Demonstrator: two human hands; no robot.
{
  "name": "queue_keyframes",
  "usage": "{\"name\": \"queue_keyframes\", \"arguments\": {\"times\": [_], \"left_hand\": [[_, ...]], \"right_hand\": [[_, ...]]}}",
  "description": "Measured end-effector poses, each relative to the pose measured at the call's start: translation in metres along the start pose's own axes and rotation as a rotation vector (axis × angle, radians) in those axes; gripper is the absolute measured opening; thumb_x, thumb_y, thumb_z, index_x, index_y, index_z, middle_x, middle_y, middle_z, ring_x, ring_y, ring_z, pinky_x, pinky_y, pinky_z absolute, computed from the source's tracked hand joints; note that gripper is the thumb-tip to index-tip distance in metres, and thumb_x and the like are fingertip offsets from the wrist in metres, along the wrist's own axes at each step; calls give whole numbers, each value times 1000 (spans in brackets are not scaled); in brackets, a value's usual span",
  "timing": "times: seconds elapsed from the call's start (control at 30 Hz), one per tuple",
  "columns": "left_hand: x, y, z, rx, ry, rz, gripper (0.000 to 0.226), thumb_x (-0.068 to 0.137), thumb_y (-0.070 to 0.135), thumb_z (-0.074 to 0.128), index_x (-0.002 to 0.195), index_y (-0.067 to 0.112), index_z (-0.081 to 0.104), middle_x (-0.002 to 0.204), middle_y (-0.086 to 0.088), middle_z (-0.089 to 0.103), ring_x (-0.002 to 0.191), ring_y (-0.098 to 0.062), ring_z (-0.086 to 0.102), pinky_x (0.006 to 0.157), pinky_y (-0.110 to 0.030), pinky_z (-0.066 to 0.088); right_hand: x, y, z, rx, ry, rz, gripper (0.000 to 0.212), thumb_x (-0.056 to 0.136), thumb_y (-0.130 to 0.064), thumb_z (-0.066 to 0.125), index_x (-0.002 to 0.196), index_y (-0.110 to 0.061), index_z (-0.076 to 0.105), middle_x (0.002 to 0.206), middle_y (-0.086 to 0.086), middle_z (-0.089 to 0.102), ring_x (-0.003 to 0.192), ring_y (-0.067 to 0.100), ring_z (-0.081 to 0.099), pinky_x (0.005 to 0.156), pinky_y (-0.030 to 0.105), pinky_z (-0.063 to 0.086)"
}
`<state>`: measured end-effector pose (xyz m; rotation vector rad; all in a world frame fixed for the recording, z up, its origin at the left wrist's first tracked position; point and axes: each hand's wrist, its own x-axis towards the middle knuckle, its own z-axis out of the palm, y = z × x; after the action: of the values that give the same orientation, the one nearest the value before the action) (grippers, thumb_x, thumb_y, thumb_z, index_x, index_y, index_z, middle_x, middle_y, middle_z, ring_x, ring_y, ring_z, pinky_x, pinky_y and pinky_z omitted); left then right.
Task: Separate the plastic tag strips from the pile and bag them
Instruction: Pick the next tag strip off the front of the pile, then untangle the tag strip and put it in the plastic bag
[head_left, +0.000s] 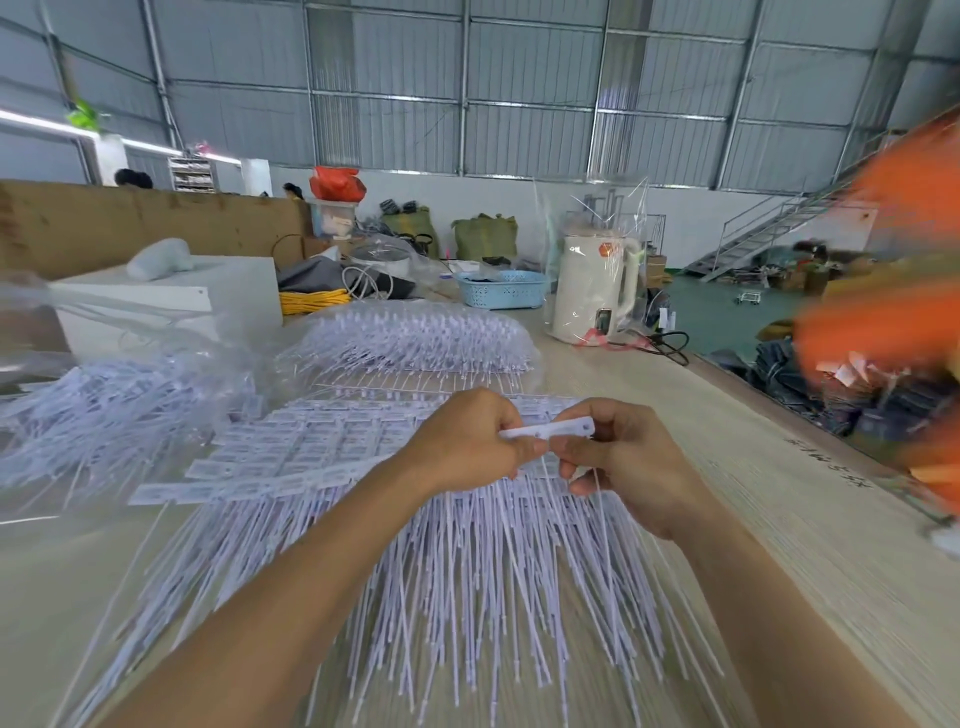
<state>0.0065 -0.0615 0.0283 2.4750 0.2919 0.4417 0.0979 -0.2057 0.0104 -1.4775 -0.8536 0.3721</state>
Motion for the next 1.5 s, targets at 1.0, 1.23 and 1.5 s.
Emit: {"name": "queue_keyframes", "arguments": {"times": [1.0,1.23,1.5], "left_hand": [[-9,-5,-13,54,-121,85,9,93,19,54,102,20,58,82,7,51,65,-4,47,54,-16,35],[-7,1,-9,24,-6,189,41,83,25,68,112,20,39,101,2,48,78,-1,46,57,-11,36],[-5,-14,-16,30,-56,21,43,82,46,66,85,3,66,85,-16,68,77,-27,63,71,-34,47]], "right_hand": [[-1,-10,18,183,-42,80,14,90,-6,54,79,-8,62,82,10,65,74,18,61,67,27,52],[-1,-5,38,83,47,3,12,90,-2,56,80,-3,61,72,14,61,62,18,63,55,25,54],[3,-4,36,114,114,-34,14,86,4,59,74,-1,63,62,4,63,60,13,64,59,22,55]]}}
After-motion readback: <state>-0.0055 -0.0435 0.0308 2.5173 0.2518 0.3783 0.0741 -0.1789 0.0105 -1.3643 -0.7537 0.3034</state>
